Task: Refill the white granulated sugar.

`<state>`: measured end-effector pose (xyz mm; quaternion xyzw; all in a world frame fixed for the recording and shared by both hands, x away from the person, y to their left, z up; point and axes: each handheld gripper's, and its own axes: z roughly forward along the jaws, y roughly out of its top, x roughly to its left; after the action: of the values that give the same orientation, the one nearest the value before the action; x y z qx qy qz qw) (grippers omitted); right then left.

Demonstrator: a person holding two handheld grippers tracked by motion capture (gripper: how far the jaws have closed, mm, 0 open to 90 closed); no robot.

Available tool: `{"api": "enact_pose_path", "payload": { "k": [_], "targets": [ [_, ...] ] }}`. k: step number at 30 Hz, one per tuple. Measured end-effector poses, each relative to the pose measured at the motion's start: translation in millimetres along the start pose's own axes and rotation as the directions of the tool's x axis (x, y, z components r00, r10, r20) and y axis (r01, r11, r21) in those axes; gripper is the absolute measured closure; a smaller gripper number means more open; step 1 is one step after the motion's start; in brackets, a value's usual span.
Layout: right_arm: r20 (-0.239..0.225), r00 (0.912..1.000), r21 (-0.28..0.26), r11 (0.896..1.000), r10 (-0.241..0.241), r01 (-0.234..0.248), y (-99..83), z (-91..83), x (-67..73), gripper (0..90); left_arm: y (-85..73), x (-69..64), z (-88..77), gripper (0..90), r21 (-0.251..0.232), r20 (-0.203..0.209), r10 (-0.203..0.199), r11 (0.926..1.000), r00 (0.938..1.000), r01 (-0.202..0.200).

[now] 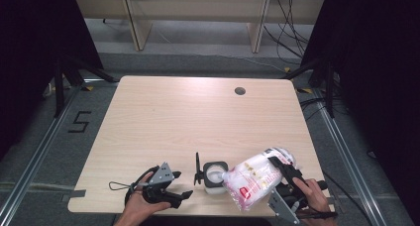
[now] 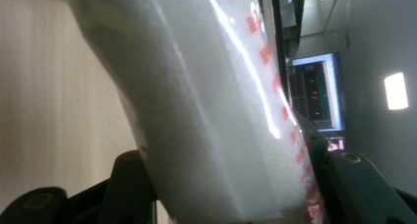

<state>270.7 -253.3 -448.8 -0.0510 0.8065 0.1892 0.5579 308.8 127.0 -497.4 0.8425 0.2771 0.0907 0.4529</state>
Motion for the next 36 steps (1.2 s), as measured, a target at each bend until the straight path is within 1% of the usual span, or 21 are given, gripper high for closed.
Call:
{"api": "enact_pose_path", "payload": {
  "k": [1,2,4,7,8,9,11,12,13,17,18,19,21,22,25,27,31,32,33,34,36],
  "targets": [
    [0.006,0.9968,-0.031,0.996,-0.079,0.08,0.3,1.2,-7.4,51.8,0.0,0.0,0.1,23.6,0.0,0.0,-0.001,1.0,1.0,0.001],
    [-0.02,0.9988,-0.027,0.999,0.046,-0.046,-2.2,1.0,-1.3,52.1,-0.2,-0.6,0.3,23.6,0.0,-0.003,-0.01,1.0,0.9999,0.01],
    [-0.025,0.9995,-0.047,0.999,0.021,-0.022,-2.8,2.3,-4.9,52.4,-0.5,-2.1,0.3,23.6,0.002,-0.007,-0.03,0.9995,0.9995,0.03],
    [-0.056,0.9935,-0.055,0.993,0.099,-0.102,-5.4,5.0,-0.5,53.1,0.1,-0.2,0.1,23.6,-0.001,0.0,0.0,1.0,1.0,0.0],
    [-0.056,0.9963,-0.059,0.996,0.065,-0.069,-5.0,5.6,-1.9,53.3,0.1,0.0,-0.2,23.6,0.0,0.0,0.0,1.0,1.0,0.0],
    [-0.065,0.9913,-0.057,0.991,0.115,-0.119,-5.8,6.1,1.5,53.5,0.2,0.4,-0.5,23.6,0.001,0.002,0.001,1.0,1.0,-0.001],
    [-0.075,0.9888,-0.062,0.989,0.129,-0.134,-6.9,7.7,1.8,53.8,0.1,0.2,-0.3,23.6,-0.005,-0.003,-0.002,1.0,1.0,0.002],
    [-0.075,0.9932,-0.08,0.992,0.09,-0.095,-7.6,9.3,-0.9,54.0,0.1,0.3,-0.5,23.6,-0.003,-0.002,0.0,1.0,1.0,0.0],
    [-0.081,0.9868,-0.064,0.987,0.14,-0.145,-7.9,8.3,1.7,54.1,0.1,0.2,-0.5,23.6,-0.004,-0.002,0.0,1.0,1.0,0.0],
    [-0.096,0.9777,-0.084,0.977,0.187,-0.195,-10.6,9.9,1.3,55.1,0.2,0.6,-0.5,23.6,0.003,0.004,0.0,1.0,1.0,0.0],
    [-0.087,0.9807,-0.106,0.977,0.175,-0.184,-11.4,11.7,0.0,55.3,0.3,0.7,-0.6,23.6,0.003,0.004,0.001,1.0,1.0,-0.001],
    [-0.102,0.9712,-0.1,0.969,0.215,-0.225,-11.3,10.4,0.6,55.5,0.1,0.3,-0.2,23.6,-0.003,-0.001,-0.001,1.0,1.0,0.001],
    [-0.091,0.9792,-0.132,0.972,0.181,-0.192,-11.3,11.1,-2.3,55.9,0.1,0.2,-0.3,23.6,-0.003,-0.002,0.0,1.0,1.0,0.0],
    [-0.108,0.97,-0.126,0.965,0.218,-0.231,-10.9,10.6,-0.9,56.1,0.3,0.6,-0.6,23.6,0.002,0.003,0.001,1.0,1.0,-0.001],
    [-0.101,0.9754,-0.149,0.966,0.196,-0.209,-10.9,12.4,-2.0,56.6,0.1,0.2,-0.4,23.6,-0.002,-0.002,0.001,1.0,1.0,-0.001],
    [-0.112,0.9709,-0.154,0.961,0.212,-0.228,-11.4,14.8,-1.3,57.0,0.1,0.3,-0.4,23.6,-0.005,-0.001,0.0,1.0,1.0,0.0],
    [-0.14,0.9565,-0.164,0.947,0.256,-0.277,-13.8,19.6,1.2,57.9,-0.4,-0.6,-0.5,23.6,0.001,-0.007,-0.028,0.9996,0.9996,0.028],
    [-0.157,0.9488,-0.164,0.94,0.274,-0.299,-14.9,20.6,1.5,58.1,-0.3,-0.6,-0.5,23.6,0.0,-0.006,-0.028,0.9996,0.9996,0.028],
    [-0.181,0.9234,-0.151,0.918,0.339,-0.366,-15.6,21.1,5.0,58.4,-0.4,-1.2,-0.3,23.6,-0.004,-0.002,-0.032,0.9995,0.9995,0.032],
    [-0.181,0.9189,-0.152,0.913,0.35,-0.378,-16.9,22.6,5.3,58.7,0.1,0.5,-0.6,23.6,-0.003,-0.002,0.0,1.0,1.0,0.0],
    [-0.201,0.9102,-0.164,0.904,0.362,-0.396,-20.3,26.6,3.9,59.2,0.1,0.5,-0.5,23.6,-0.004,-0.001,0.0,1.0,1.0,0.0]
  ]
}}
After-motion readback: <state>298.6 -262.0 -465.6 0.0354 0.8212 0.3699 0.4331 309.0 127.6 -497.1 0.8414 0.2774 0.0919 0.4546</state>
